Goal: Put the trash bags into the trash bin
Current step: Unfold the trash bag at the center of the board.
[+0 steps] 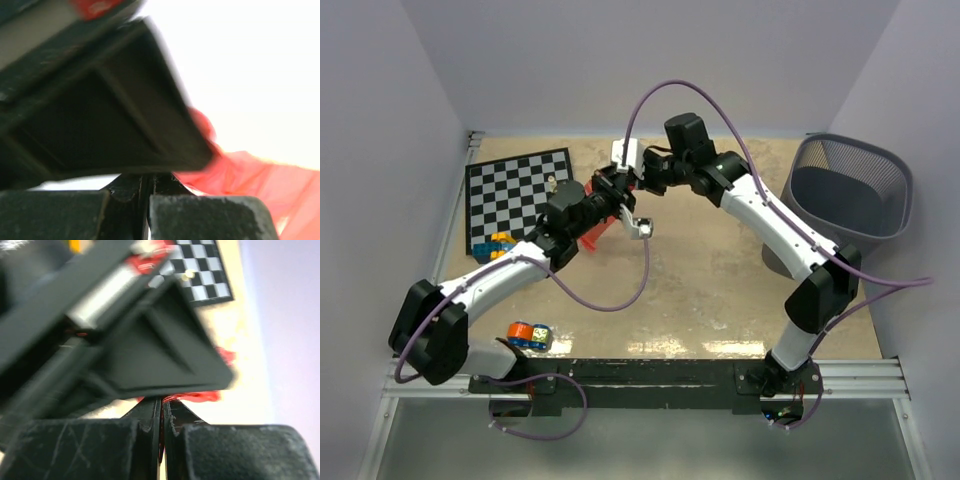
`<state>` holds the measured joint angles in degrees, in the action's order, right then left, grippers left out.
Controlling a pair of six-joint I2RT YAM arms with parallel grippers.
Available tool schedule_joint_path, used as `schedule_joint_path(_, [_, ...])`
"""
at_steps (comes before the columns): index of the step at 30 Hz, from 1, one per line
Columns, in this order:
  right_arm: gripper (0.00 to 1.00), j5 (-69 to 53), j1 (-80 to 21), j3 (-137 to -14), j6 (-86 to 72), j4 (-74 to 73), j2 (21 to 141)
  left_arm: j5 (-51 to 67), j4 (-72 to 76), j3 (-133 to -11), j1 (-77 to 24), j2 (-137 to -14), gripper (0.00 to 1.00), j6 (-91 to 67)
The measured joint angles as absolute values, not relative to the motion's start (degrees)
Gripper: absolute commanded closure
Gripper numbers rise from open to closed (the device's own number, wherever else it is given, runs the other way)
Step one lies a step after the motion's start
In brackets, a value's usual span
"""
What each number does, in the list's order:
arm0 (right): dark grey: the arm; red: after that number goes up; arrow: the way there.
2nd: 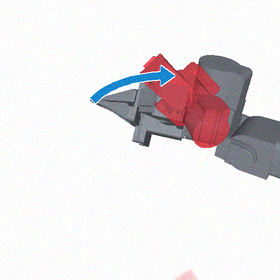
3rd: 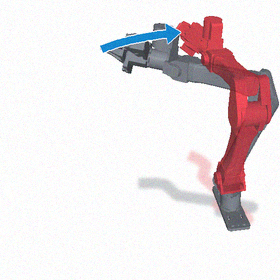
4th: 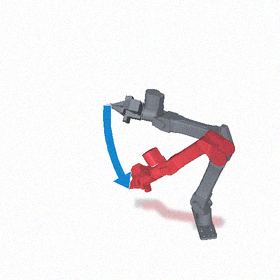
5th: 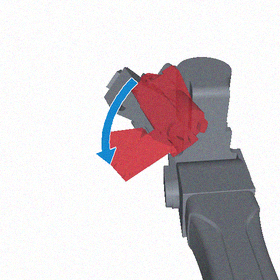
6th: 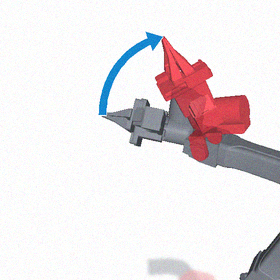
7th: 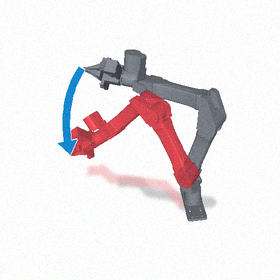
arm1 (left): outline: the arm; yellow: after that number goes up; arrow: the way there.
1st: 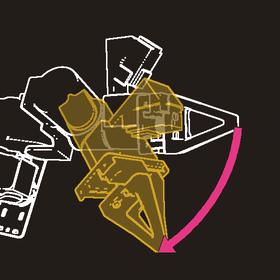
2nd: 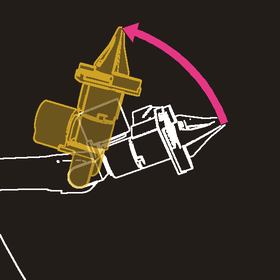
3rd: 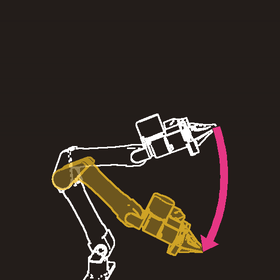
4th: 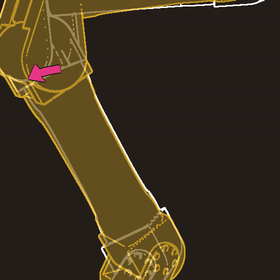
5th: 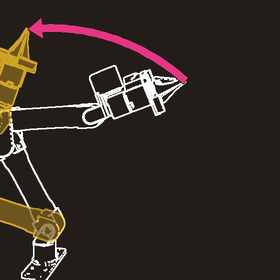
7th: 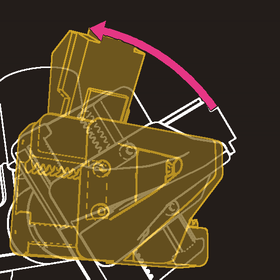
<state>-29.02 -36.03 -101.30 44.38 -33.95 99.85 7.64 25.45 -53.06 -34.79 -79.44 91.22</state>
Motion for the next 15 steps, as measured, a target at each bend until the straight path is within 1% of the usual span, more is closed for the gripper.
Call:
schedule_joint_path(4, [1.0,-25.89,-36.1,-100.44,45.3,-31.75,98.19,10.92,24.64,-48.47,-35.53,-74.83,1.0,92.75])
schedule_joint_path(7, [1.0,-24.45,-35.86,-100.44,46.7,-31.46,98.5,12.19,24.67,-48.03,-36.51,-73.03,1.0,93.3])
schedule_joint_path(15, [1.0,-27.0,-36.84,-100.82,49.74,-34.85,98.39,10.02,26.98,-50.02,-33.76,-79.77,1.0,93.62])
